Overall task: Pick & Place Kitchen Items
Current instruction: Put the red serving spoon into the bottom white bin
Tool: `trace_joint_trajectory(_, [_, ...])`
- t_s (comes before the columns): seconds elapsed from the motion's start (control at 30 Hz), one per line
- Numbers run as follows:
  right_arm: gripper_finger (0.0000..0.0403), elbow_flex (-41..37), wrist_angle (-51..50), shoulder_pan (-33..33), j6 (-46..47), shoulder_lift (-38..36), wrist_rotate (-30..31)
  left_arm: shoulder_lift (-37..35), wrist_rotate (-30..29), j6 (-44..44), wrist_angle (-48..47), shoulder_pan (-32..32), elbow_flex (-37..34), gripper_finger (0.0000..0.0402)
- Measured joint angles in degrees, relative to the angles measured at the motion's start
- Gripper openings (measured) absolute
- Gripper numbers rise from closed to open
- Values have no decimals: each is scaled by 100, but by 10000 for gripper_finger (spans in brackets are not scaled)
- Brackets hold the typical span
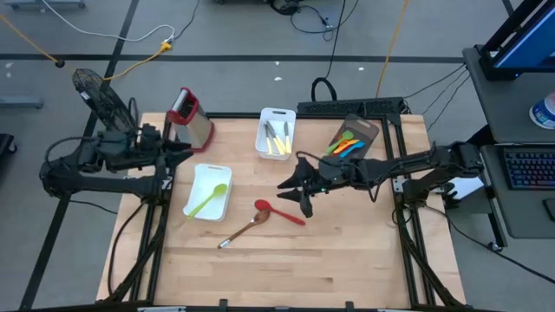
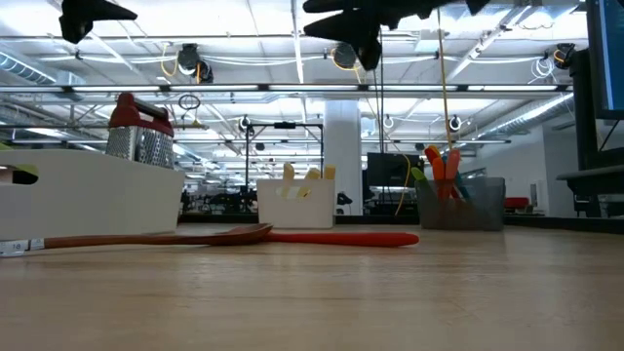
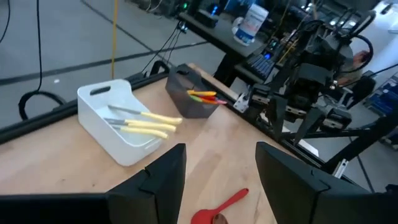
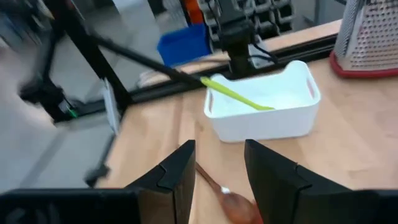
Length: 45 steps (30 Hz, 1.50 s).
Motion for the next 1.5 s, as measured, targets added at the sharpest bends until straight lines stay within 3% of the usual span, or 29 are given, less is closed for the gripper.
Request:
trace_joint_trajectory(0.17, [130, 592, -1165, 92, -419, 0, 232, -214, 11, 194, 0, -1, 0, 200])
trace_joint_trajectory(0.53, [130, 666, -2129, 283, -221, 398, 202, -696, 514, 415, -103, -1, 0, 200])
trace_joint_trajectory(0.8, [130, 670, -2160, 268, -490, 1235, 144, -793, 511, 389, -189, -1, 2, 200])
trace_joint_trajectory(1.0, [133, 675, -1964, 134, -717, 1535, -436, -776, 489, 373, -186, -1, 2, 200])
trace_joint_trajectory(1.33, [204, 675, -1977, 20, -1205, 1765, -574, -774, 465, 318, -299, -1, 2, 200])
trace_joint_trajectory(1.5, [219, 675, -1862, 19, -1295, 1952, -567, -774, 463, 247, -432, -1, 2, 200])
